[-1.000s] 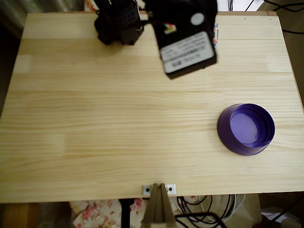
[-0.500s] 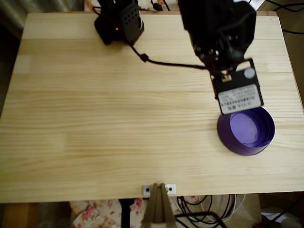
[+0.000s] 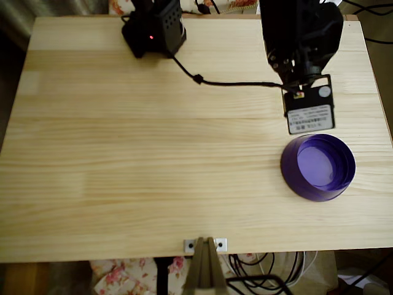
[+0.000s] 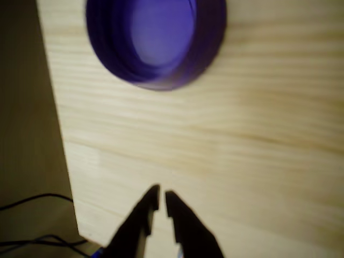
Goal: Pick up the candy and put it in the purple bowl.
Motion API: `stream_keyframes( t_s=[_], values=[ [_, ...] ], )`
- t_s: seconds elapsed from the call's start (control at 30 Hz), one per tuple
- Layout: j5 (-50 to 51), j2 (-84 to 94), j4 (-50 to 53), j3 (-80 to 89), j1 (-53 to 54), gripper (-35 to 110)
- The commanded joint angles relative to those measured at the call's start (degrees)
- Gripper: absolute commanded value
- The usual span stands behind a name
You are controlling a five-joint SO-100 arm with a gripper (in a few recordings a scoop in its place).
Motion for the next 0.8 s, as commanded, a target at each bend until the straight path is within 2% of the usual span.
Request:
stream_keyframes(
  t_s=[0.0, 0.17, 0.27, 0.53, 0.77],
  values=[
    [4.13, 6.50, 3.96, -0.88, -2.29, 2],
    [9.32, 11.16, 4.92, 3.96, -5.71, 3],
    [12.04, 11.16, 8.96, 2.90, -8.09, 3],
    [18.72, 12.57, 12.13, 3.60, -14.50, 3],
    [25.05, 11.78, 11.78, 5.19, -20.65, 5]
  ],
)
